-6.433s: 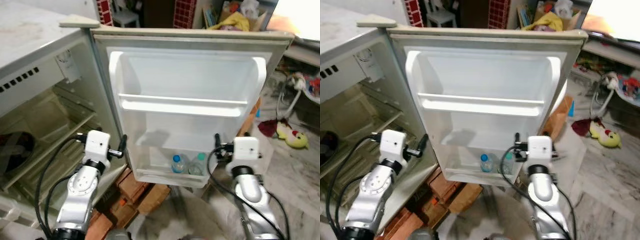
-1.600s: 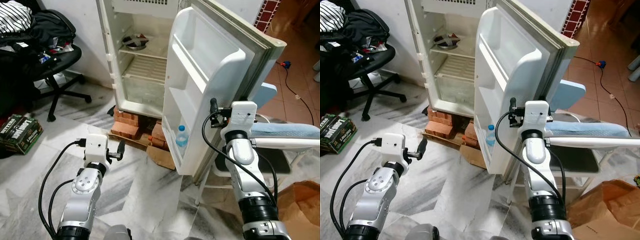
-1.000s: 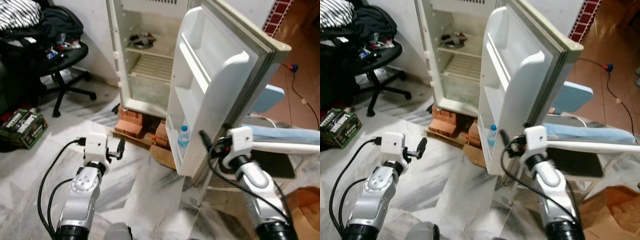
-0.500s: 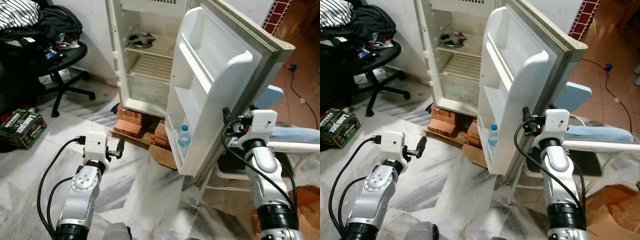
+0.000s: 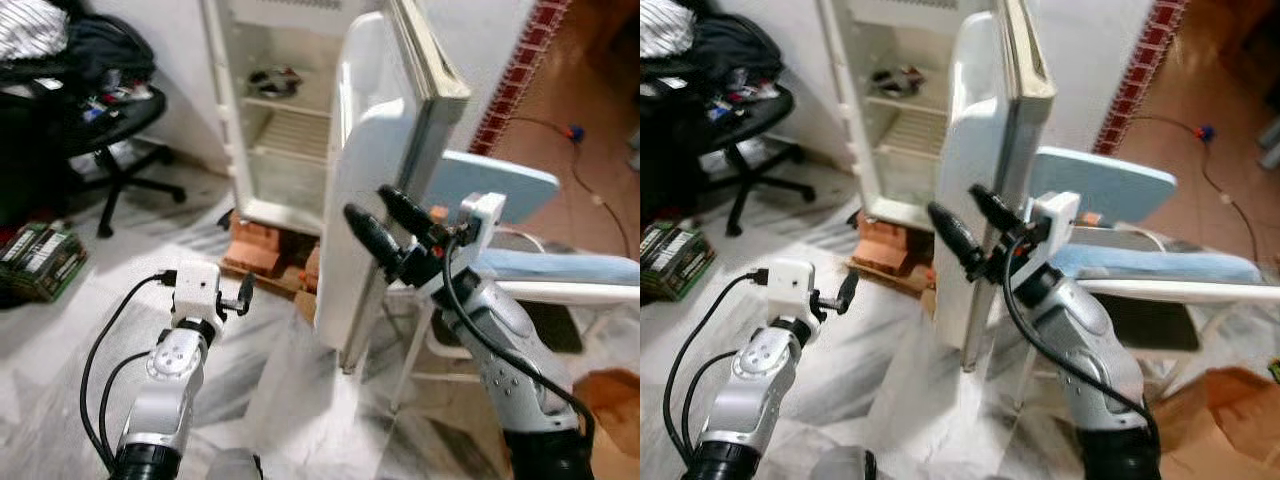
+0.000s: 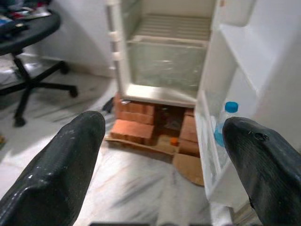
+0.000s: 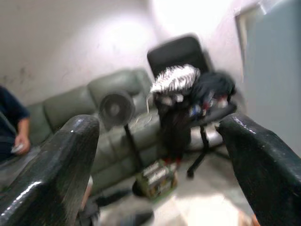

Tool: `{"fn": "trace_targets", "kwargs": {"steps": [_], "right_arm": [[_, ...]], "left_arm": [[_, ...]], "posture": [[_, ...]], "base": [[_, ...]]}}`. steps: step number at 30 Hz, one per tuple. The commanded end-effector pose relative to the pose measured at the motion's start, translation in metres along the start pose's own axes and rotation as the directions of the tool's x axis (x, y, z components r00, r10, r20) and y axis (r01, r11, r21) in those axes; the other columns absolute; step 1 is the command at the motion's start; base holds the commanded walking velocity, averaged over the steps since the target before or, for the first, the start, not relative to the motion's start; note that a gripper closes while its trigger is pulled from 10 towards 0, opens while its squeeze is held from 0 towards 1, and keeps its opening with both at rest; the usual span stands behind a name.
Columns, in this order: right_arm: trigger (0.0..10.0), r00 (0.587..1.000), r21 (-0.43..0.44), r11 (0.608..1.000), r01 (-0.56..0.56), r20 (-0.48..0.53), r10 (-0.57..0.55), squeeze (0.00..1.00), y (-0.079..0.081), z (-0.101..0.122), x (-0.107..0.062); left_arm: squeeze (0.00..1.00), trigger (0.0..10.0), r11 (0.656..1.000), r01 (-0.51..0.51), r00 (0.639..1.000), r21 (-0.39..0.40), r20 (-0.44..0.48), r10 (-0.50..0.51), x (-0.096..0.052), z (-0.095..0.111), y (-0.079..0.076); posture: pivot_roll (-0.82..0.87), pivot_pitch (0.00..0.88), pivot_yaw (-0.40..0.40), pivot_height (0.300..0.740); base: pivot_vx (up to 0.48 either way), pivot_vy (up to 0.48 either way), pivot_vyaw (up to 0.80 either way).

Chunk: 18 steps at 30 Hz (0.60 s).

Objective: Restocking fridge

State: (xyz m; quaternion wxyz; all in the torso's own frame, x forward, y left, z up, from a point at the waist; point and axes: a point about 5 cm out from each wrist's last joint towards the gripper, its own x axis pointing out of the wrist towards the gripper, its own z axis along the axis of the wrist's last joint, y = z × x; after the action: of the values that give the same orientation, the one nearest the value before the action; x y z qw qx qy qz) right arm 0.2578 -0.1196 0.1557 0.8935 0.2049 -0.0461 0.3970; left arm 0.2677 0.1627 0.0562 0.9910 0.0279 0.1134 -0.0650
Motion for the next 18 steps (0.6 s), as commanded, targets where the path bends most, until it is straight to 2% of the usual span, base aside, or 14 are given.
{"fn": "trace_targets", "kwargs": {"steps": [1, 3, 5, 6, 8, 10, 11, 13, 15, 16, 18], "right_arm": [[10.0, 0.992, -0.060, 0.994, 0.086, -0.083, -0.091, 0.00, -0.015, -0.014, -0.012], [10.0, 0.976, -0.123, 0.981, 0.152, -0.140, -0.169, 0.00, -0.025, -0.025, -0.022], [10.0, 0.964, -0.122, 0.973, 0.195, -0.158, -0.213, 0.00, -0.029, -0.029, -0.028], [10.0, 0.928, -0.195, 0.936, 0.293, -0.176, -0.327, 0.00, -0.040, -0.037, -0.036], [10.0, 0.888, -0.261, 0.889, 0.376, -0.171, -0.426, 0.00, -0.048, -0.041, -0.042], [10.0, 0.835, -0.303, 0.815, 0.494, -0.095, -0.542, 0.00, -0.056, -0.035, -0.045], [10.0, 0.806, -0.346, 0.763, 0.546, -0.032, -0.591, 0.00, -0.058, -0.029, -0.045], [10.0, 0.778, -0.362, 0.720, 0.592, 0.021, -0.628, 0.00, -0.059, -0.022, -0.044], [10.0, 0.765, -0.356, 0.706, 0.612, 0.038, -0.643, 0.00, -0.060, -0.020, -0.042], [10.0, 0.748, -0.360, 0.683, 0.635, 0.065, -0.661, 0.00, -0.060, -0.018, -0.041], [10.0, 0.736, -0.372, 0.664, 0.649, 0.088, -0.671, 0.00, -0.060, -0.016, -0.039]], "left_arm": [[0.00, 10.0, 1.000, 0.007, 1.000, 0.013, -0.004, -0.007, 0.000, -0.001, -0.002], [0.00, 10.0, 1.000, 0.008, 1.000, 0.010, -0.002, -0.008, 0.000, -0.001, -0.003], [0.00, 10.0, 1.000, 0.008, 1.000, 0.009, -0.002, -0.008, -0.001, -0.001, -0.003], [0.00, 10.0, 1.000, 0.007, 1.000, 0.002, -0.004, -0.007, -0.001, -0.002, -0.003], [0.00, 10.0, 1.000, 0.007, 1.000, -0.002, -0.005, -0.007, -0.002, -0.002, -0.003], [0.00, 10.0, 1.000, -0.005, 1.000, 0.001, -0.003, 0.005, -0.002, -0.002, -0.002], [0.00, 10.0, 1.000, -0.010, 1.000, 0.018, 0.011, 0.010, -0.003, 0.000, -0.002], [0.00, 10.0, 0.999, -0.001, 1.000, 0.040, 0.025, 0.000, -0.004, 0.002, -0.004], [0.00, 10.0, 0.999, 0.004, 1.000, 0.049, 0.027, -0.005, -0.004, 0.003, -0.005], [0.00, 10.0, 0.997, 0.011, 0.999, 0.071, 0.037, -0.014, -0.004, 0.005, -0.007], [0.00, 10.0, 0.995, 0.026, 0.998, 0.096, 0.056, -0.032, -0.004, 0.008, -0.008]], "posture": [[0.02, 0.000, -0.044, 0.740], [0.02, 0.000, -0.045, 0.740], [0.02, 0.001, -0.046, 0.740], [0.02, 0.003, -0.048, 0.740], [0.02, 0.003, -0.049, 0.740], [0.02, 0.000, -0.049, 0.740], [0.02, 0.000, -0.048, 0.740], [0.02, 0.000, -0.054, 0.740], [0.02, 0.000, -0.054, 0.740], [0.02, 0.001, -0.054, 0.740], [0.02, 0.006, -0.055, 0.740]], "base": [[0.000, 0.000, 0.00], [0.000, 0.000, 0.00], [0.000, 0.000, 0.00], [0.000, 0.000, 0.00], [0.000, 0.000, 0.00], [0.000, 0.000, 0.00], [0.000, 0.000, 0.00], [0.000, 0.000, 0.00], [0.000, 0.000, 0.00], [0.000, 0.000, 0.00], [0.000, 0.000, 0.00]]}}
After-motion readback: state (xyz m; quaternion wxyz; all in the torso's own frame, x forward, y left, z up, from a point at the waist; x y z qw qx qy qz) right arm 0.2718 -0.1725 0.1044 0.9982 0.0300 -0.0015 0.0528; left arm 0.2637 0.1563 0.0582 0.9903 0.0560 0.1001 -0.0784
